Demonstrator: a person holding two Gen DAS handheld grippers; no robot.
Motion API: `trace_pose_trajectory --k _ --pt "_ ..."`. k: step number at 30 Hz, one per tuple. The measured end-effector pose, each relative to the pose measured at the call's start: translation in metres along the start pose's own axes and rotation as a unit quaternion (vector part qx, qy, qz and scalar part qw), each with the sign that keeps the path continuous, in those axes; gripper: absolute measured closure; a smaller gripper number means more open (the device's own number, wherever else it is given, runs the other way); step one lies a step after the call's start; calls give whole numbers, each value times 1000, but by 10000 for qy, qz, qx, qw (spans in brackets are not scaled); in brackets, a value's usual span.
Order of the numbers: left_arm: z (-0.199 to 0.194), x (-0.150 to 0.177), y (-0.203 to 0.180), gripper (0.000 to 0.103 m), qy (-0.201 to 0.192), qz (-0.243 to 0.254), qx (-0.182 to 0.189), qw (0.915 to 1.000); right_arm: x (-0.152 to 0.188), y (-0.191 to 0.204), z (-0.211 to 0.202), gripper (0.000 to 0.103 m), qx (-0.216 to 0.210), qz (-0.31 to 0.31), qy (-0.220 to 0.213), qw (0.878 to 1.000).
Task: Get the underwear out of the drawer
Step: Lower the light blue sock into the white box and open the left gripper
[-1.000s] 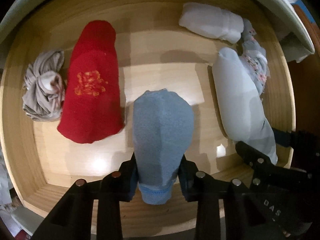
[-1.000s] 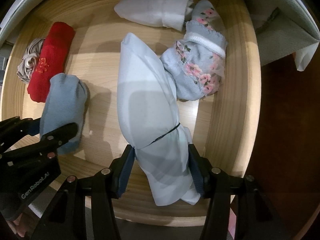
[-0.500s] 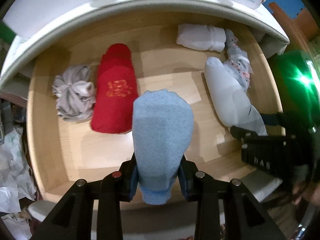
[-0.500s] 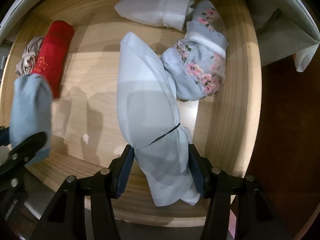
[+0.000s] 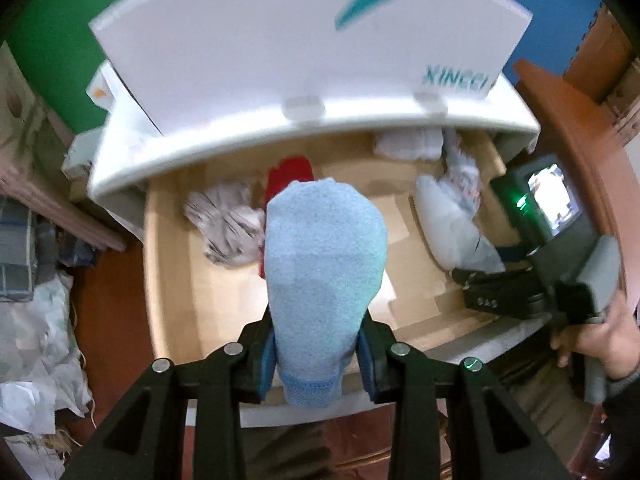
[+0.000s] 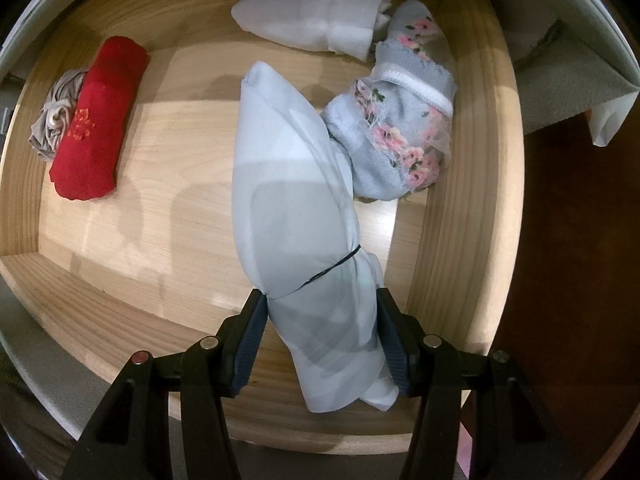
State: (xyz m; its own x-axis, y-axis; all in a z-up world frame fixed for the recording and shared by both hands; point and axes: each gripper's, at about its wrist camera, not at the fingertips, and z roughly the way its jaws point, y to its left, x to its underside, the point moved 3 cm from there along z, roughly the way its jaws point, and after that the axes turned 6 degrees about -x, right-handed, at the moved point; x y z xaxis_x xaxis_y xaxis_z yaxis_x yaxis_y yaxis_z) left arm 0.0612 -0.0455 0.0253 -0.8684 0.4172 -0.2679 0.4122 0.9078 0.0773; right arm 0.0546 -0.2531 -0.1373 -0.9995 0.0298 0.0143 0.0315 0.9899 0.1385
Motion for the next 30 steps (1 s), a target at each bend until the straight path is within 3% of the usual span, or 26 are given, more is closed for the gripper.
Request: trace_pose_trajectory --k 8,17,25,30 --pt "-74 -34 25 69 -735 -88 -32 9973 1 -1 -1 51 -7 -5 -9 10000" --pt "-135 -98 64 69 -1362 -353 -350 9894 1 0 0 51 9 -19 -35 10000" --pt "-125 -159 83 69 -1428 -514 -586 9867 3 2 0 51 5 38 -39 10000" --pt "-92 -183 89 69 -1186 -647 -416 9900 3 0 -1 51 -44 45 -54 10000"
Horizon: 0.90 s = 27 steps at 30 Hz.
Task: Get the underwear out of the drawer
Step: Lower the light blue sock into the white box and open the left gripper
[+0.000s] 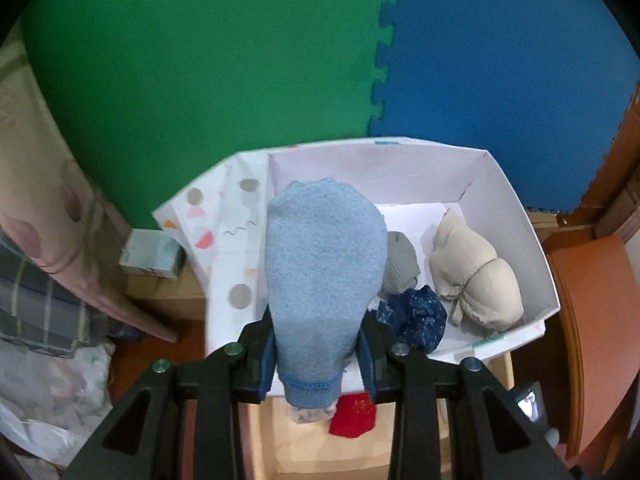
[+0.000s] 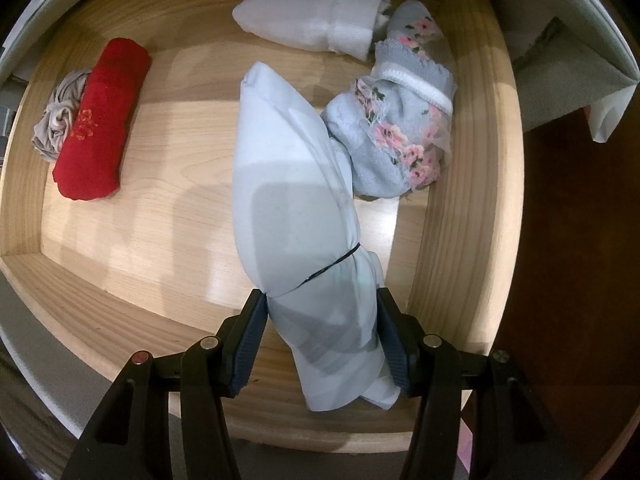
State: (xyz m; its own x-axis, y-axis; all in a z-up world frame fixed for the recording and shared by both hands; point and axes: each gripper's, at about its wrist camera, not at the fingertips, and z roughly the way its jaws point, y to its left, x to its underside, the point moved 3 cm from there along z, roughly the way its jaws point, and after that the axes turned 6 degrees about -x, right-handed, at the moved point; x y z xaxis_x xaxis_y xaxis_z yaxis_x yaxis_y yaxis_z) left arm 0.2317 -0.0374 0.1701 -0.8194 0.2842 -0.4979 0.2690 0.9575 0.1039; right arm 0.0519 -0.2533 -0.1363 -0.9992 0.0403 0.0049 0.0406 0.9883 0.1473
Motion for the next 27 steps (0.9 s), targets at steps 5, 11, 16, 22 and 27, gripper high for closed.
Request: trace_pose_trajectory --k 5,11,16,22,27 --pt "37 -2 -8 69 191 97 -72 9997 -1 -1 0 51 3 19 8 10000" --pt "68 5 -13 69 415 140 -203 9988 -3 -1 2 51 24 5 24 10000" --pt "73 7 -17 65 425 160 -288 9986 -2 0 2 50 33 -3 27 10000" --pt "71 8 -19 57 501 253 -391 9977 -2 0 3 50 75 -27 47 10000" --pt "57 9 -18 52 426 299 -318 9981 -1 1 5 50 97 -30 51 9999"
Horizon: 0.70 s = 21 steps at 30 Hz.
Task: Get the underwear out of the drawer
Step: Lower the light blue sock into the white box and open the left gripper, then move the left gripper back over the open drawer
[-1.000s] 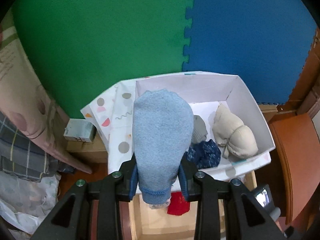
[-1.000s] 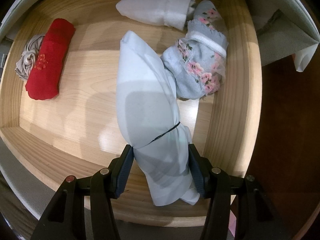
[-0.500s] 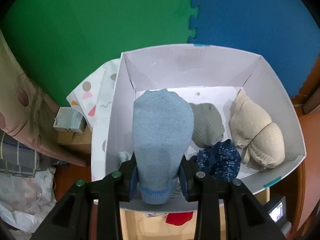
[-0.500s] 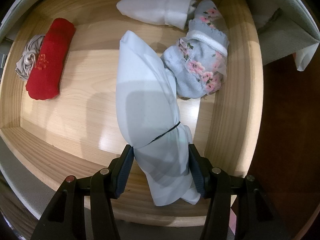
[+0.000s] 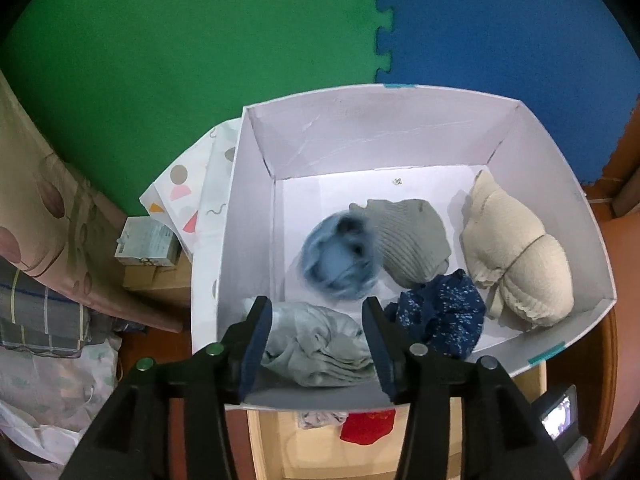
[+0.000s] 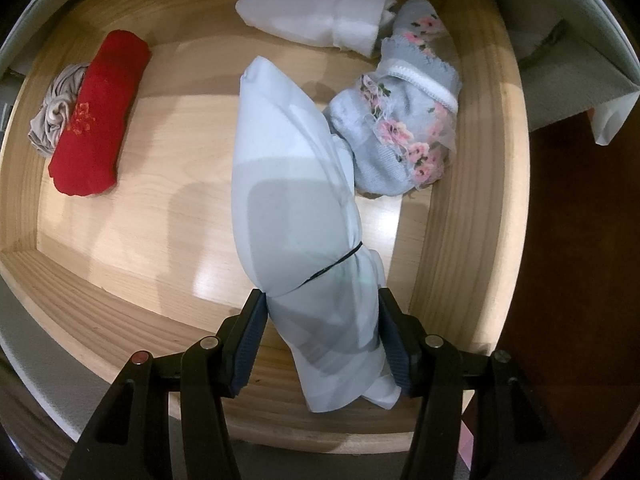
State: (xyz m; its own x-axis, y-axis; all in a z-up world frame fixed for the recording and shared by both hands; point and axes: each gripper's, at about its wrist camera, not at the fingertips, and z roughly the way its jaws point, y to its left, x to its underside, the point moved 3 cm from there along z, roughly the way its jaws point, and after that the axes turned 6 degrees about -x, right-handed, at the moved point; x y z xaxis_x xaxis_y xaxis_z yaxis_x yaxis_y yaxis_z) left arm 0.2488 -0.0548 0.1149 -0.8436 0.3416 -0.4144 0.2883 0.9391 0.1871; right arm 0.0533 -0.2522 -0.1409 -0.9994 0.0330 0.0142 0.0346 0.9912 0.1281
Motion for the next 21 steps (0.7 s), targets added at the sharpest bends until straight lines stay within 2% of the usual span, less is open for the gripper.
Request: trace_pose_trajectory --k 2,8,13,21 --pt "-7 1 3 46 -44 -35 21 10000 0 1 1 50 9 1 2 10000" --pt "-30 16 12 46 -224 -59 56 9997 1 1 2 51 10 27 -22 10000" --pt "-44 41 23 46 -291 -85 81 9995 1 -6 -1 57 -103 153 -104 9998" --pt "-40 98 34 46 -272 -12 -128 9995 2 -18 -10 64 -397 367 -324 9980"
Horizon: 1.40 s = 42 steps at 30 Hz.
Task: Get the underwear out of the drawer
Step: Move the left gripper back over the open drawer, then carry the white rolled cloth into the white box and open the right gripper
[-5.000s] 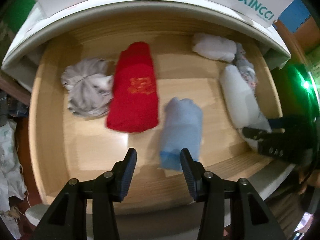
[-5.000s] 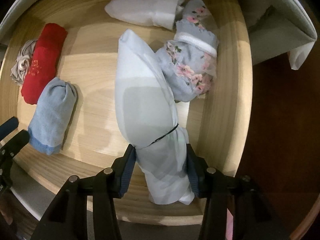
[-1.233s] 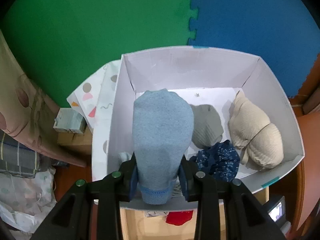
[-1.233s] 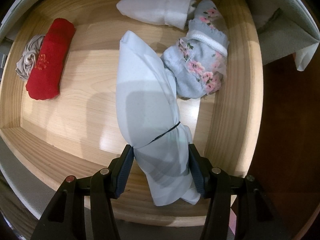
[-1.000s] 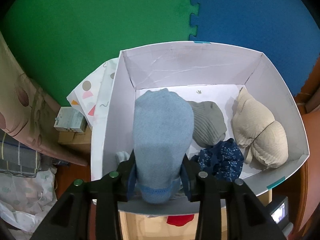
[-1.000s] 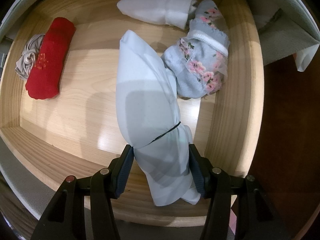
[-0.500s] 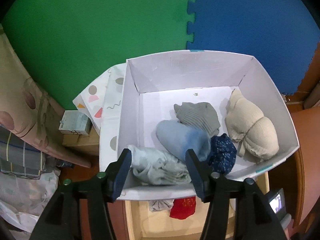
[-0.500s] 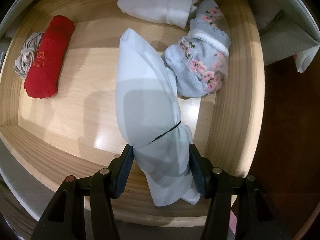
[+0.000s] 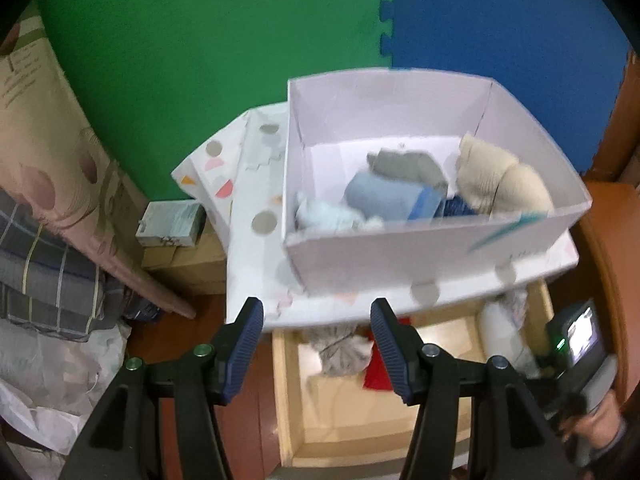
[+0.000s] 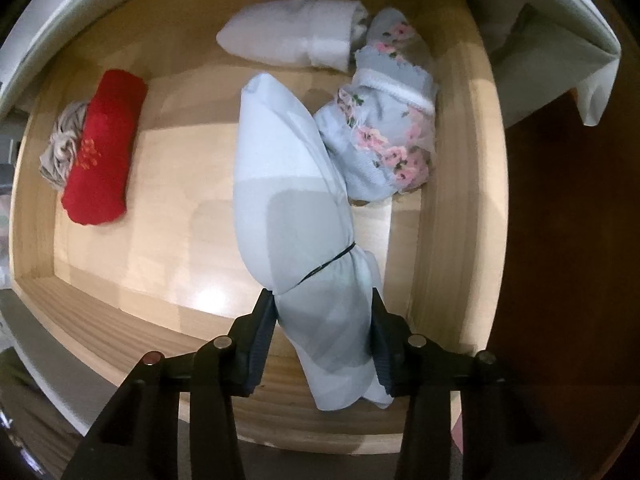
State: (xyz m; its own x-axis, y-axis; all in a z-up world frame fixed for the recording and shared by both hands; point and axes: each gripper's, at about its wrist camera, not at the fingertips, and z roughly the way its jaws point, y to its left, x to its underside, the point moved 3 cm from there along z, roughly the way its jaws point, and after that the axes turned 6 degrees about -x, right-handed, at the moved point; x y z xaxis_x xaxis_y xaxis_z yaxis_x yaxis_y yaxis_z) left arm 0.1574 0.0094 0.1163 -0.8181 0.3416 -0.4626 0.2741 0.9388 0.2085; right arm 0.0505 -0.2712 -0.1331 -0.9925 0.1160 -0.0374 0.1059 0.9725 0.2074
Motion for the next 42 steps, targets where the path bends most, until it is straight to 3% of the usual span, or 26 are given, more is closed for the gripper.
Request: trace_pose_trajectory --k 9,20,24,31,42 --pt "53 70 -3 46 620 -119 8 9980 -3 -3 -16 65 -175 26 -81 9998" --pt "99 124 -11 46 974 -613 255 9930 -5 3 -58 66 -152 -118 -160 9997" --pt "110 133 -8 46 1069 -835 316 9902 -5 6 -71 66 -102 -162 -160 9997" --pt "104 132 -1 46 824 -1075 465 9897 -2 10 -97 67 -92 -336 -285 9990" --pt "108 133 0 46 932 -1110 376 9887 14 59 -146 69 -207 -769 -633 9948"
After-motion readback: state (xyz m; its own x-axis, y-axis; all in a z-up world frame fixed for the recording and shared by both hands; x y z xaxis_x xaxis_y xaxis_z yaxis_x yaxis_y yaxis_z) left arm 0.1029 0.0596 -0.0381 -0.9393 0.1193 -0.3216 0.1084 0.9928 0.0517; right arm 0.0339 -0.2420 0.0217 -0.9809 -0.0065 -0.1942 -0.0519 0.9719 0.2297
